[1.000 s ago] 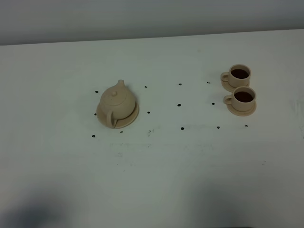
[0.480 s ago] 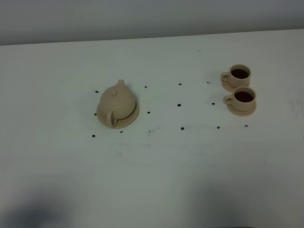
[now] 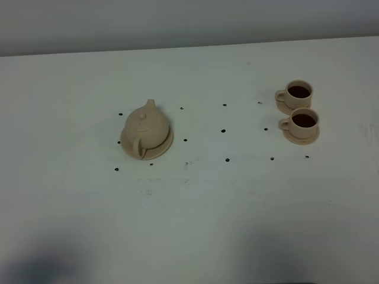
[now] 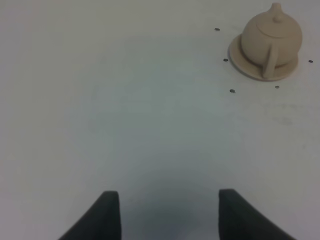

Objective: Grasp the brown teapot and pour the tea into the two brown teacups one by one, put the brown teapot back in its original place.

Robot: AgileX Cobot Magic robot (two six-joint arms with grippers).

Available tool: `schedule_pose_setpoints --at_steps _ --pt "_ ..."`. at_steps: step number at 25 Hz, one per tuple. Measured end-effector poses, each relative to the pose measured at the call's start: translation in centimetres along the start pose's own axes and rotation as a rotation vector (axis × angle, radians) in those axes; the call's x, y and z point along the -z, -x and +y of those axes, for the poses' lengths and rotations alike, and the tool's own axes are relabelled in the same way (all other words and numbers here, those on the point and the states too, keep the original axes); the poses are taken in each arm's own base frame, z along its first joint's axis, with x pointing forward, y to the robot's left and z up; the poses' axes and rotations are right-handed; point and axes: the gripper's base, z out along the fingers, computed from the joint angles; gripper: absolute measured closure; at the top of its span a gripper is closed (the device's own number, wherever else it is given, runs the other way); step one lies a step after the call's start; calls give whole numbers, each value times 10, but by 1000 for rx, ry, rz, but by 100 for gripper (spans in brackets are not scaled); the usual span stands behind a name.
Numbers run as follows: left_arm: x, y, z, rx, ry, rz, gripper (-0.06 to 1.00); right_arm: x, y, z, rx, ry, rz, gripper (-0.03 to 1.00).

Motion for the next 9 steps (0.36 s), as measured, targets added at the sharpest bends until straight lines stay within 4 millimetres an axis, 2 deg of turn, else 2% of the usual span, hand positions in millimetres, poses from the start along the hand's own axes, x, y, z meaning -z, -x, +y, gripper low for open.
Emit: schedule_pose_setpoints --at_steps 9 --pt "0 0 0 0 0 0 47 0 0 0 0 0 0 64"
